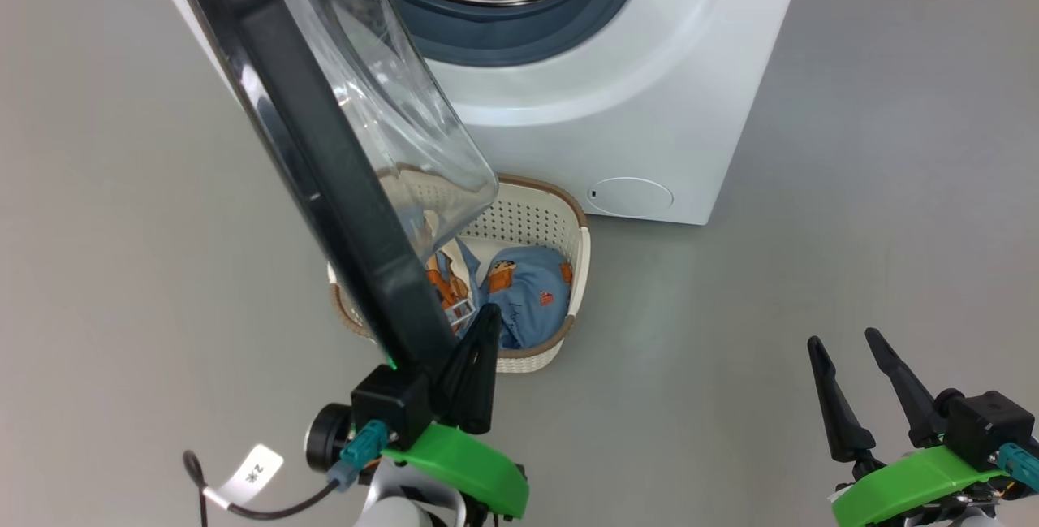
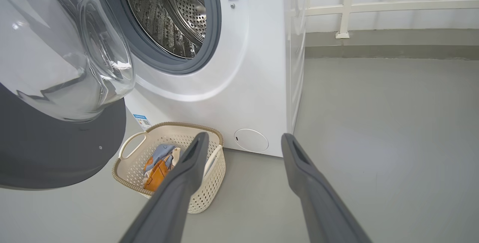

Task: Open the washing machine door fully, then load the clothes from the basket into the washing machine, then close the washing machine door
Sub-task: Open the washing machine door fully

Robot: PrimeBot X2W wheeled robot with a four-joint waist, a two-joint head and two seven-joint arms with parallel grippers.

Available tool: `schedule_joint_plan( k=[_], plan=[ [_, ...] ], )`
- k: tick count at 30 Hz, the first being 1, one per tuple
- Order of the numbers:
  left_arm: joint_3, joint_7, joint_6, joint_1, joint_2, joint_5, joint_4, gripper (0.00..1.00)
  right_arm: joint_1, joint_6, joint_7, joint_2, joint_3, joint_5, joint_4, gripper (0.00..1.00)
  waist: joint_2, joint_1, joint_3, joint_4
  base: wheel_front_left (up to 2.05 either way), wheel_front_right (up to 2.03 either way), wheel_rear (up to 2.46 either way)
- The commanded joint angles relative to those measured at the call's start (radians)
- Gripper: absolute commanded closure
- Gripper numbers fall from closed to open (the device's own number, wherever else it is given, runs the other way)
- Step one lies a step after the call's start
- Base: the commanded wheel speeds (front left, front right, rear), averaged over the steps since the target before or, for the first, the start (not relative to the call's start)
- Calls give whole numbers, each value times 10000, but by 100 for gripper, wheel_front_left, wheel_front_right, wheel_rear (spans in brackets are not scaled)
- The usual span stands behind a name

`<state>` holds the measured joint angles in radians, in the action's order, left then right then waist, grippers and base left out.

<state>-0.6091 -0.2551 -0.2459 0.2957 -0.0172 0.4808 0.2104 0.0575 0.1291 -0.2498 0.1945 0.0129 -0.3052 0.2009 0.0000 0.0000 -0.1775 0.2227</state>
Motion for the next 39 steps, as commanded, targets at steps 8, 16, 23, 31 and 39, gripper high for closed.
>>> schedule_joint_plan(
  k=[8, 16, 23, 31, 39],
  plan=[
    [1087, -66, -185, -431, -331, -681, -879, 100, -112, 16, -120, 118, 266, -42, -249, 0, 0, 0, -50, 331, 0, 0, 0],
    [1622, -66, -503, -1207, -363, -1074, -1657, 100, -296, 16, -120, 202, 147, -67, -226, 0, 0, 0, -47, 786, 0, 0, 0],
    [1989, -66, -676, -1877, -483, -990, -1995, 100, -350, 16, -120, 127, 248, -72, -201, 0, 0, 0, 143, 1278, 0, 0, 0],
    [2948, -67, -670, -2060, -696, -708, -1843, 100, -450, 16, -120, 52, 211, -86, -131, 0, 0, 0, 398, 1659, 0, 0, 0],
    [4249, -67, -610, -1820, -1004, -521, -1454, 100, -442, 16, -120, 117, 247, -83, -145, 0, 0, 0, 481, 1740, 0, 0, 0]
  ],
)
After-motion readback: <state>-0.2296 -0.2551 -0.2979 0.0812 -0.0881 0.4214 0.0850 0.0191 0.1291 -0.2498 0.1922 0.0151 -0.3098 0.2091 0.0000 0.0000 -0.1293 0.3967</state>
